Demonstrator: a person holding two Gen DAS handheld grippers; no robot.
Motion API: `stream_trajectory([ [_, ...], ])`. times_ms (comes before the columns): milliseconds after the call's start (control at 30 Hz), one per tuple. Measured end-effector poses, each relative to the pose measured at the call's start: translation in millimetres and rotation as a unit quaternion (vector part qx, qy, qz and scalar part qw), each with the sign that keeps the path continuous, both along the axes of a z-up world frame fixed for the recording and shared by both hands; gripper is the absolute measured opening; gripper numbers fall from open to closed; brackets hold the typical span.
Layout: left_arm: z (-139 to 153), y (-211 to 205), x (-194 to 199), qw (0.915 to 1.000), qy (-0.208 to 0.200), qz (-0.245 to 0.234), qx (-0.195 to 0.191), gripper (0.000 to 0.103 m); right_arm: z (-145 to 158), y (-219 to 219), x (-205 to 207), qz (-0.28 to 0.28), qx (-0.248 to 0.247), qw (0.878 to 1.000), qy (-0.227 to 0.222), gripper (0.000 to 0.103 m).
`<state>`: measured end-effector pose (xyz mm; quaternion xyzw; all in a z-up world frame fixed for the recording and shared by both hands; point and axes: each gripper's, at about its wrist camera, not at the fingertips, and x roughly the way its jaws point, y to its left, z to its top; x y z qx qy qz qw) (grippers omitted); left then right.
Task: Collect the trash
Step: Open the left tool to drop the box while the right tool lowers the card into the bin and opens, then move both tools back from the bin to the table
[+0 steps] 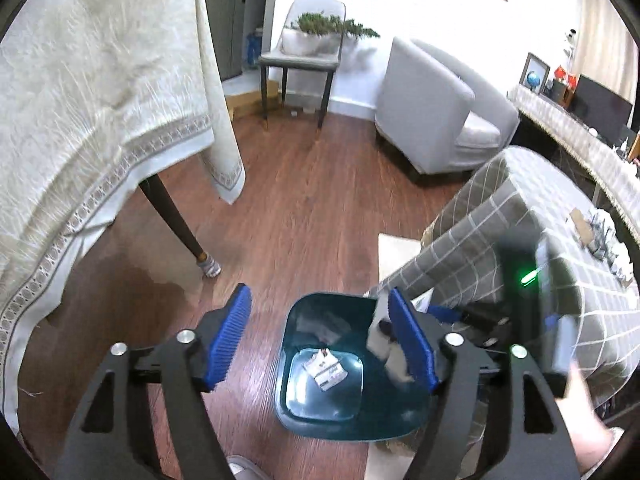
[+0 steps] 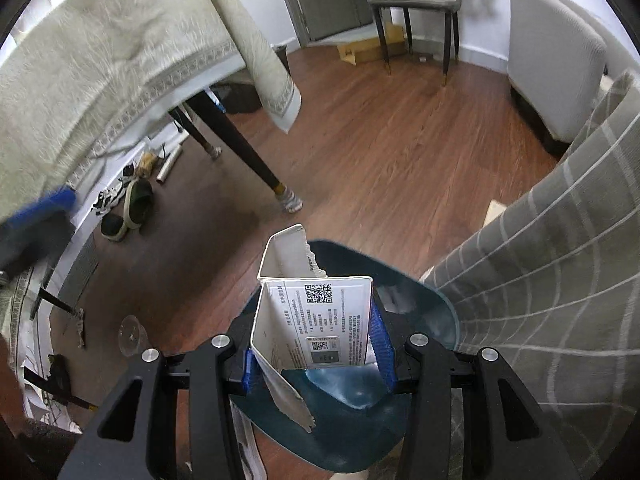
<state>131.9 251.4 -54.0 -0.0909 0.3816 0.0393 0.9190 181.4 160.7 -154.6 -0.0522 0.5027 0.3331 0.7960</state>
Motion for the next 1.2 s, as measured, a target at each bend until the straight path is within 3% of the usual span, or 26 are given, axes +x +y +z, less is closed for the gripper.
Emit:
stream_trajectory([
  [400,38,3,-11,0.9982,-0.054,-0.003,-0.025,0.083,-65,15,-11,0.018,-0.084,0.996,0.026,0.047],
  [633,66,-8,-18,0.9957,-0.092,-0.013,0.000,0.083,-97,20,-22,0.034,-0.134,0.990,0.036,0.049],
  [700,74,-14,-19,0.9943,-0.103,-0.016,0.022,0.083,-99,20,-25,0.041,-0.143,0.988,0.034,0.059],
  [800,79,-24,-19,0.9928,-0.110,-0.022,0.041,0.083,-95,18,-30,0.044,-0.140,0.989,0.026,0.069],
  [933,83,-37,-21,0.9903,-0.117,-0.038,0.064,0.083,-80,13,-33,0.047,-0.126,0.991,0.013,0.069],
  [1200,102,-54,-24,0.9859,-0.143,-0.061,0.061,0.086,-9,8,-48,0.061,-0.068,0.995,-0.051,0.069],
])
